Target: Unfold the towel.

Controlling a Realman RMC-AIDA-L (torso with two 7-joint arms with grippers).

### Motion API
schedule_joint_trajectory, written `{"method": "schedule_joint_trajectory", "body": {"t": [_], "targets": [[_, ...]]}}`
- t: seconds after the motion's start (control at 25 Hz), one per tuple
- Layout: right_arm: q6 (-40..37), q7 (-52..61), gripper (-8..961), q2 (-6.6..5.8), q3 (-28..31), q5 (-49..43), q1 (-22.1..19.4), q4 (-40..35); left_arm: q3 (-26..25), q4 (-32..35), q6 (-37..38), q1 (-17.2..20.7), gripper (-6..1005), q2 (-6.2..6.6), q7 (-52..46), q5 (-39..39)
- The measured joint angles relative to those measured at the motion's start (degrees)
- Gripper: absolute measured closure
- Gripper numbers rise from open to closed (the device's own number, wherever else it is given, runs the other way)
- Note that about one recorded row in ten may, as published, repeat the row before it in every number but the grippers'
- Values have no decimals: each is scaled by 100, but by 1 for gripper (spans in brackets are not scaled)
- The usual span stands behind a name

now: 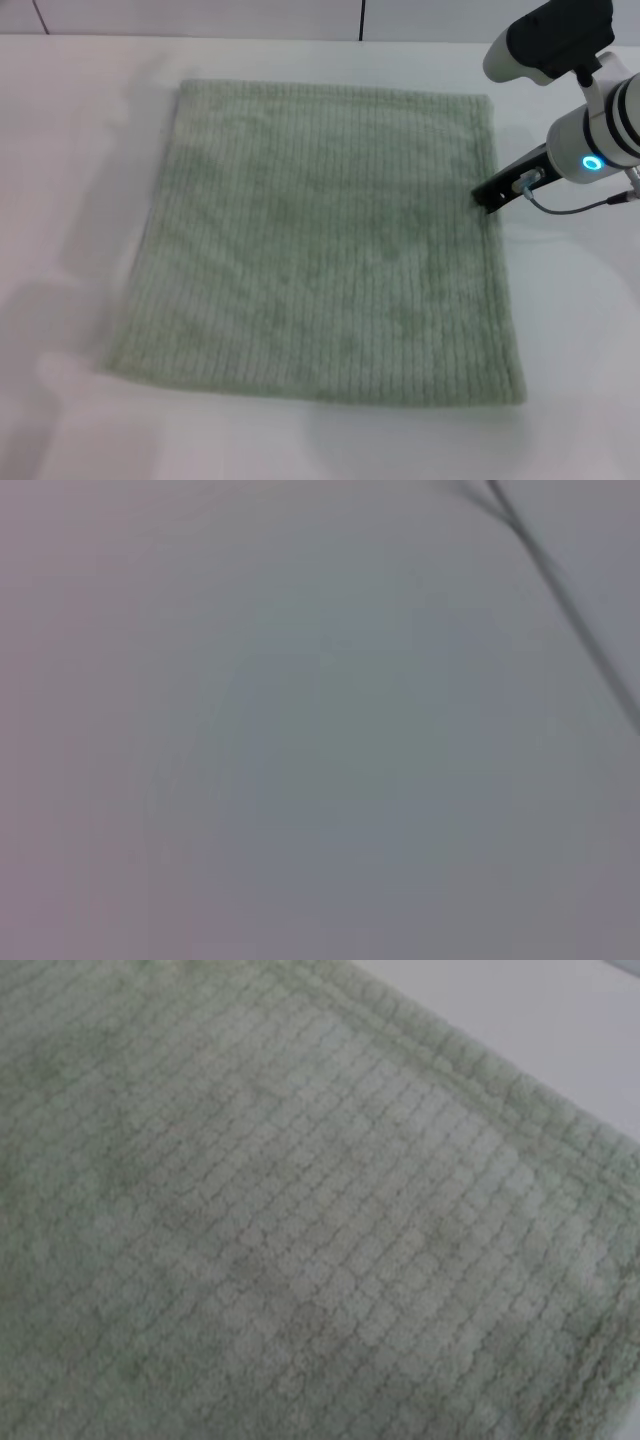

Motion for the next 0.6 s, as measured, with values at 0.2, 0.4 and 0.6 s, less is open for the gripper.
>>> {"method": "schedule_joint_trajectory", "body": {"t": [0.2,0.4,0.6], "targets": [[139,-5,954,11,-38,-7,-240,-467,-17,1755,3123,263,460,-19,-664,-64],[943,-300,954,38,-505,-79,-1054,-1851,43,5200,7382,-388,412,1,-1610,-414],[4010,-1009,954,27,-2068,-71,-2592,-3031,8,6775,8610,-934,412,0,-2050,-645]]}}
